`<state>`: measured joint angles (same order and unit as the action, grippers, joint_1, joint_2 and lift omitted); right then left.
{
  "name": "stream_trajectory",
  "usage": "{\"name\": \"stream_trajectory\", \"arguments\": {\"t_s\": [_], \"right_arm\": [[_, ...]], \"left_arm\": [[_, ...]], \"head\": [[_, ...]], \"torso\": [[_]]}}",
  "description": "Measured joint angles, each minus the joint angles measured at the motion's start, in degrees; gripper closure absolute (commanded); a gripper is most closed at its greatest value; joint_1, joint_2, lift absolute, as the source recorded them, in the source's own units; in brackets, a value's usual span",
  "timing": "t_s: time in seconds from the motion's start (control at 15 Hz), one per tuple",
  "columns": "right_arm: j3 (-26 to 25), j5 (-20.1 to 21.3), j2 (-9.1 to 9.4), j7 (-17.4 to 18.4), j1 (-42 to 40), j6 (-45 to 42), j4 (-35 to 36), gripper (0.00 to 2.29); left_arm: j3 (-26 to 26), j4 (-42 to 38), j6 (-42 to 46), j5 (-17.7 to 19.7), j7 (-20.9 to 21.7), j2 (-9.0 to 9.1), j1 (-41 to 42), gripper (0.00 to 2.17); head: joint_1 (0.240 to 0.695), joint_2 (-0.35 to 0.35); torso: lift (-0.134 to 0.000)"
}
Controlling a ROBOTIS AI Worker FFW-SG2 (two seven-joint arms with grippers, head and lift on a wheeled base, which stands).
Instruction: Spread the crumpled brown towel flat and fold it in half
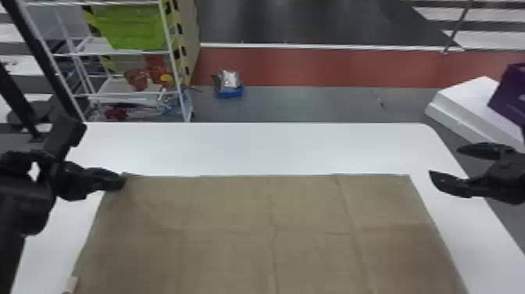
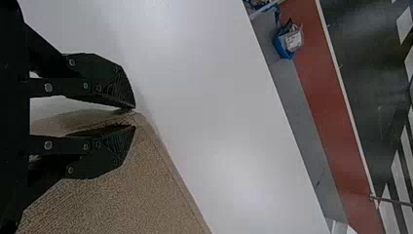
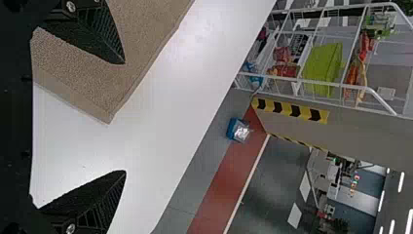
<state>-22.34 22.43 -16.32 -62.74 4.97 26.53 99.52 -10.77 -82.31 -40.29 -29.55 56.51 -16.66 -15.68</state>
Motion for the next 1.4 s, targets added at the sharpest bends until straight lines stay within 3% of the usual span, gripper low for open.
{"name": "stream_trajectory", "arguments": {"t_s": [0.27, 0.6, 0.93, 1.4], "right_arm": [[7.9, 9.5, -1.15, -0.9, 4.2, -0.6, -4.0, 0.19], [20.1, 21.5, -3.14, -3.7, 15.2, -0.5, -18.5, 0.29], [23.8, 22.7, -4.65, -5.2, 23.4, -0.2, -30.7, 0.57], [23.5, 19.6, -6.74, -6.5, 26.1, 0.2, -36.6, 0.59]], "left_arm": [[0.4, -0.7, -0.7, -0.4, 0.1, 0.24, 0.4, 0.90], [0.5, -1.1, -0.9, -0.9, -0.1, 0.75, 1.0, 0.89], [0.3, -1.1, -0.4, -1.3, -0.8, 0.67, 1.1, 0.89], [1.2, -0.1, 0.6, -1.9, -1.6, 0.45, 0.0, 0.89]], "head": [[0.695, 0.011], [0.695, 0.024], [0.695, 0.013], [0.695, -0.009]], "torso": [[-0.124], [-0.124], [-0.124], [-0.124]]}}
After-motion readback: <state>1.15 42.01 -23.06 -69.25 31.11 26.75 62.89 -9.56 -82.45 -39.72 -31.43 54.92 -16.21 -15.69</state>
